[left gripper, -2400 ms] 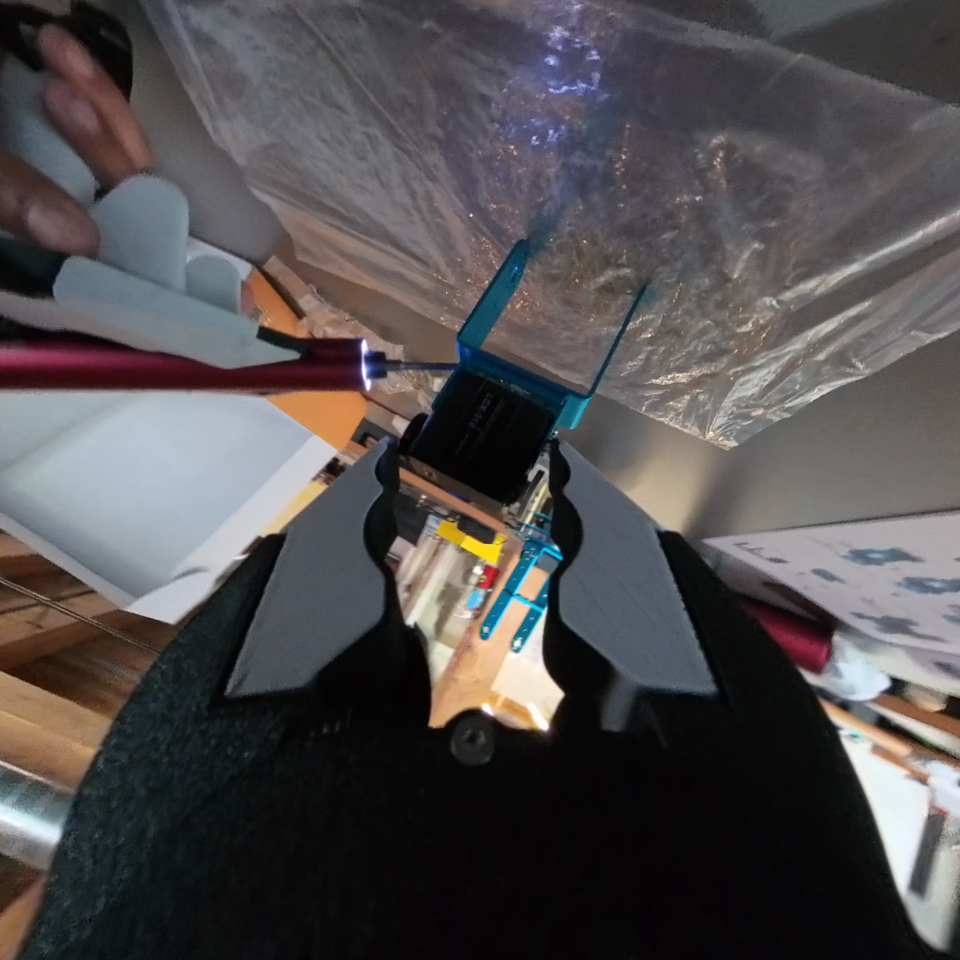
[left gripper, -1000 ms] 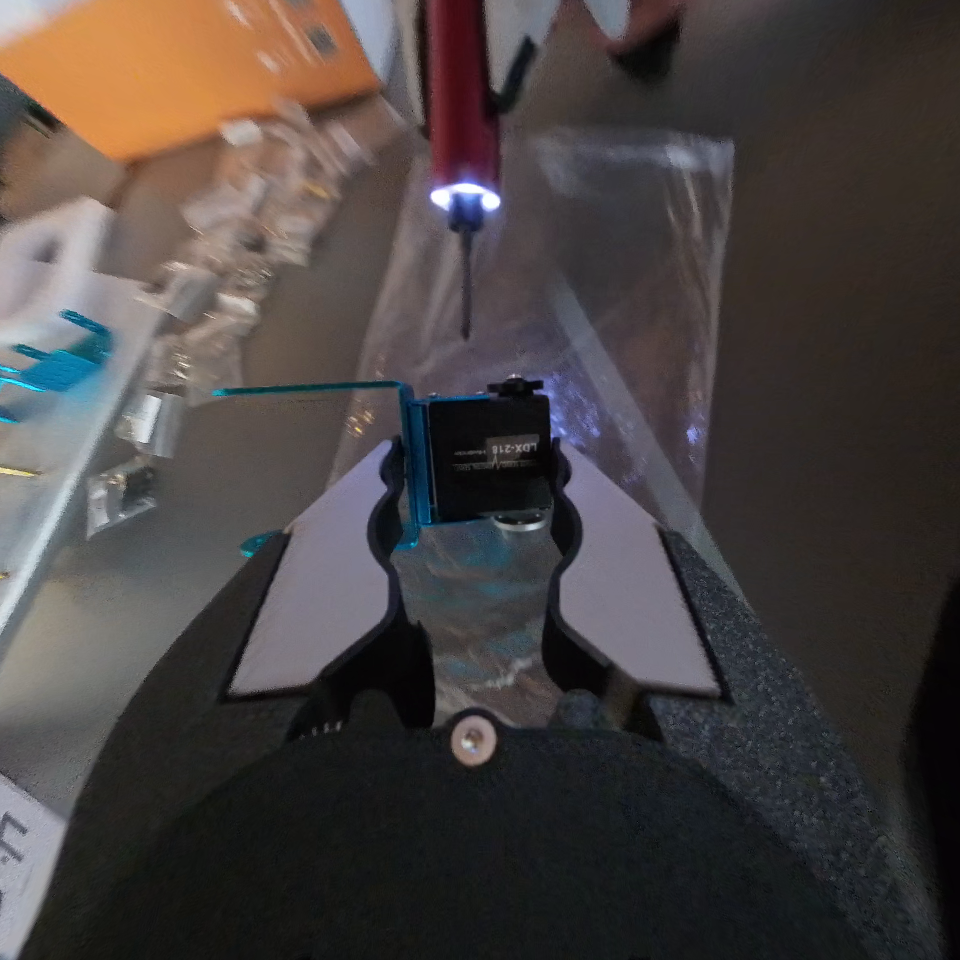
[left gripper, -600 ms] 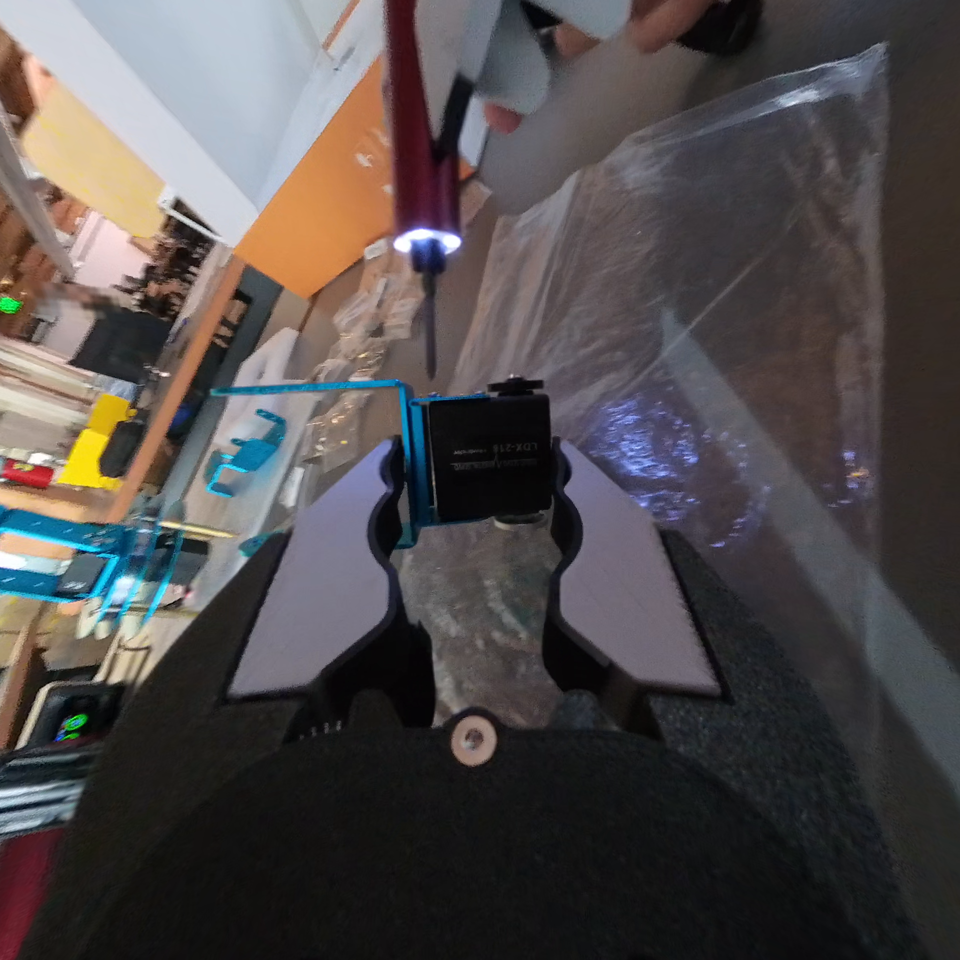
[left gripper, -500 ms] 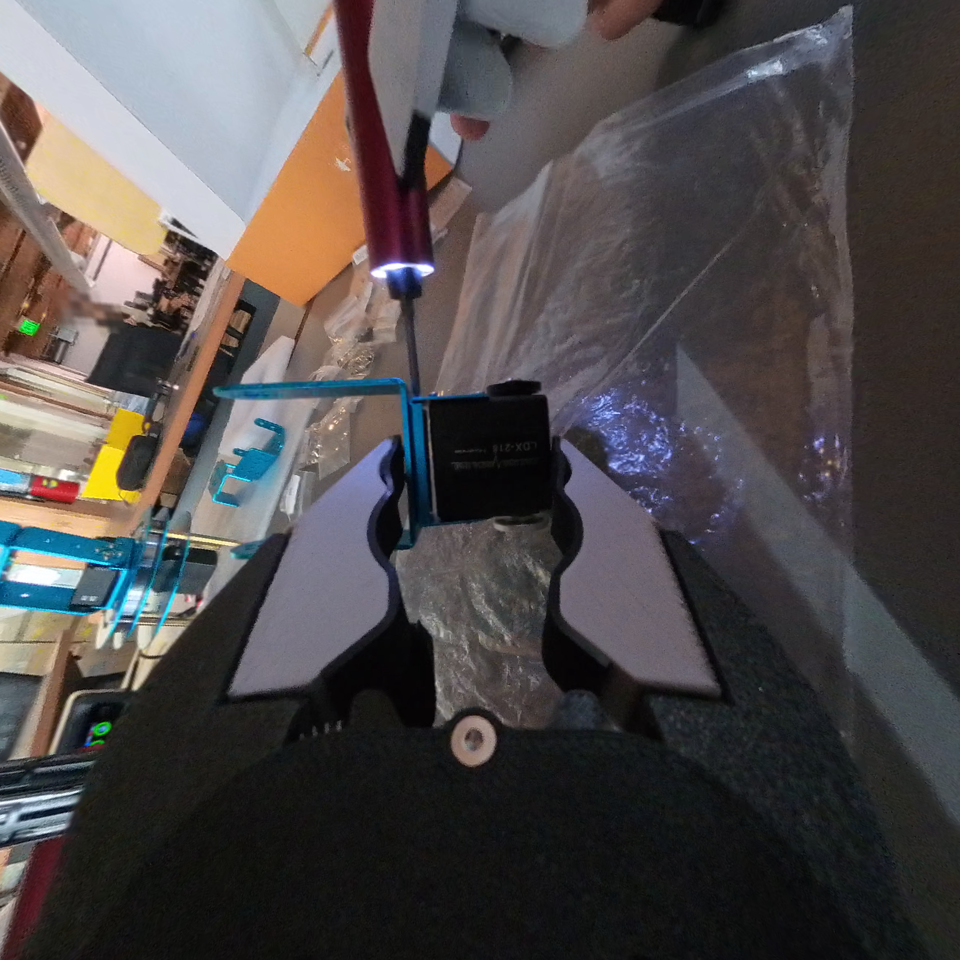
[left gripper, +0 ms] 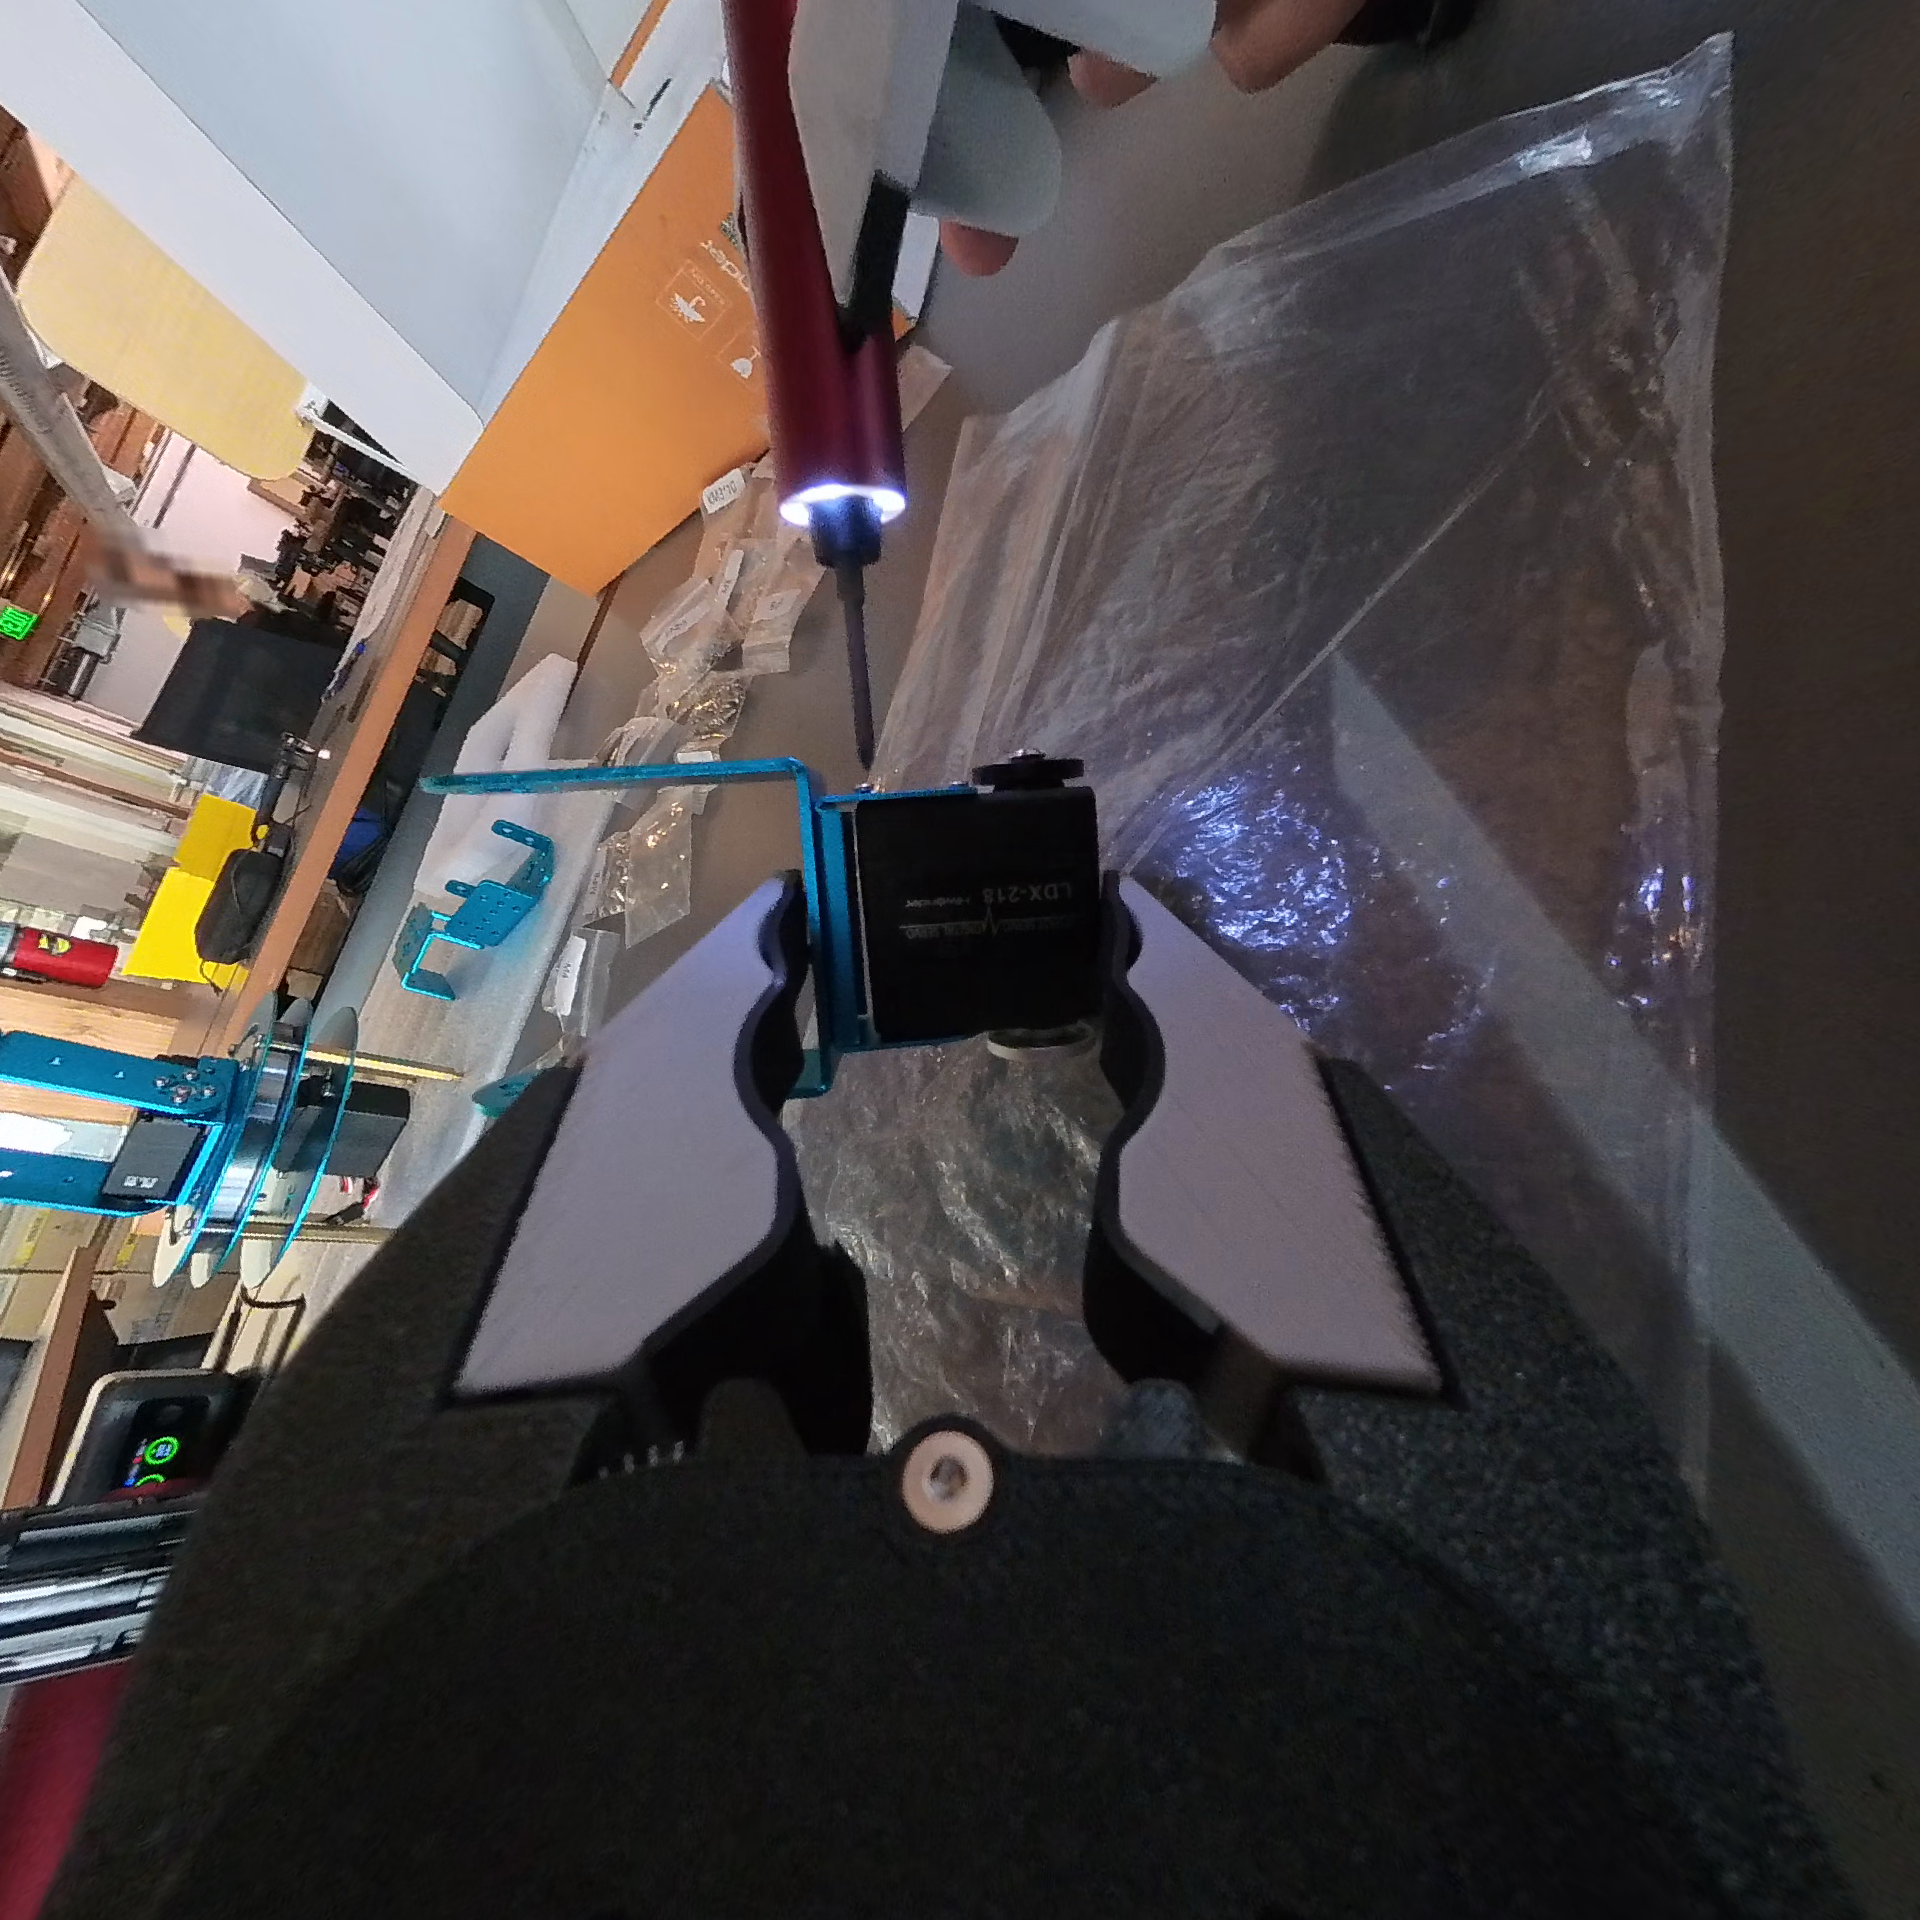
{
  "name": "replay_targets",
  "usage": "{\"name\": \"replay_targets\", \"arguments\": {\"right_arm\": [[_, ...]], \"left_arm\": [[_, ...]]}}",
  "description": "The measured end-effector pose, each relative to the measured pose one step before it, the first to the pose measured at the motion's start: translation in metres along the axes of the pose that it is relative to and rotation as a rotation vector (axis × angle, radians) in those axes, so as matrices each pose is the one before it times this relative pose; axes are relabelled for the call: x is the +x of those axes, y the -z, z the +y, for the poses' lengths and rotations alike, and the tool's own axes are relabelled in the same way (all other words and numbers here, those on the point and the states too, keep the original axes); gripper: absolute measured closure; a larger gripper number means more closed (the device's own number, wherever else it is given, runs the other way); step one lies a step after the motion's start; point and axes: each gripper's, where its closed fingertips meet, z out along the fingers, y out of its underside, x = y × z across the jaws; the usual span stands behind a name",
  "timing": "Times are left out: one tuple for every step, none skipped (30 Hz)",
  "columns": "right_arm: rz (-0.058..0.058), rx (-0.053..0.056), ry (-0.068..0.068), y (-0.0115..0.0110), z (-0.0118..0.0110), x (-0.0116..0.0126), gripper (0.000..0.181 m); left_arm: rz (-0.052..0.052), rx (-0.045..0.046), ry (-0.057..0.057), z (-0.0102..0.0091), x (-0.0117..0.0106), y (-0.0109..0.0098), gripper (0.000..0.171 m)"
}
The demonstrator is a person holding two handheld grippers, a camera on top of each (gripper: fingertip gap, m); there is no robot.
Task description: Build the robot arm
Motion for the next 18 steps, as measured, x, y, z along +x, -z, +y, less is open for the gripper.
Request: {"name": "replay_targets", "arguments": {"right_arm": [[-0.0004,0.0021,0.0015,-0.00027,-0.00033,-0.00037,0.158],[0.0049,-0.0011,0.0021,-0.00029,0.00014,0.00044,0.160],[0.0028,-0.0041,0.0016,-0.00042,0.00081,0.00049,0.158],[-0.0032,-0.0020,-0.0020,-0.00048,0.00064,-0.00016,0.160],[-0.0048,0.0023,-0.0047,-0.00027,0.00005,-0.00045,0.160],[-0.0007,0.0026,-0.0008,-0.00021,-0.00027,-0.00013,0.161],[0.0006,0.0000,0.0035,-0.00008,-0.00001,-0.00018,0.160],[0.0048,0.0029,0.0057,0.00022,-0.00070,0.00012,0.159],[-0.0006,0.0042,0.0029,0.00041,-0.00106,-0.00066,0.160],[-0.0095,0.0018,-0.0035,0.00010,-0.00070,-0.00164,0.160],[-0.0043,-0.0014,-0.0026,-0.00035,0.00001,-0.00094,0.161],[0.0028,-0.0077,0.0031,-0.00067,0.00130,0.00004,0.160],[0.0002,-0.0027,0.0038,-0.00058,0.00085,-0.00034,0.159],[0.0016,0.0015,-0.0025,0.00008,-0.00022,0.00036,0.159],[0.0029,-0.0021,-0.0028,0.00027,-0.00001,0.00073,0.159],[-0.0038,-0.0013,-0.0022,0.00019,0.00015,-0.00043,0.159],[0.0007,0.0002,0.0020,0.00004,-0.00003,-0.00010,0.160],[0.0031,0.0009,0.0044,0.00016,-0.00041,-0.00006,0.160]], "left_arm": [[-0.0008,-0.00005,-0.0010,-0.00009,0.00004,-0.00004,0.116],[-0.0008,0.00001,-0.0006,-0.00005,0.00000,-0.00008,0.117],[-0.0008,0.00021,-0.0018,-0.00012,0.00005,0.00006,0.116],[-0.0010,-0.00001,-0.0011,-0.00010,0.00000,-0.00004,0.116],[-0.0004,0.00007,-0.0009,-0.00005,0.00009,0.00003,0.116],[0.0005,-0.00016,-0.0002,-0.00003,0.00006,-0.00007,0.116],[-0.0001,0.00001,-0.0003,-0.00011,0.00003,-0.00004,0.116],[-0.0008,0.00037,-0.0017,-0.00009,-0.00001,0.00001,0.116],[-0.0004,0.00039,-0.0015,-0.00009,0.00019,0.00001,0.116],[0.0003,0.00018,0.0000,-0.00003,0.00005,-0.00001,0.116],[0.0006,-0.00031,0.0010,-0.00002,0.00001,-0.00006,0.116],[-0.0001,0.00013,-0.0007,-0.00007,0.00001,0.00003,0.116],[0.0001,-0.00118,-0.0002,0.00017,0.00007,-0.00004,0.116],[0.0007,0.00073,0.0010,-0.00005,0.00002,0.00003,0.116],[-0.0019,0.00061,-0.0033,-0.00017,0.00000,0.00016,0.116],[-0.0002,0.00103,-0.0027,-0.00011,0.00028,0.00005,0.116],[0.0000,0.00040,-0.0003,-0.00011,0.00006,0.00001,0.116],[0.0002,-0.00042,0.0011,0.00005,-0.00004,0.00003,0.116]]}}
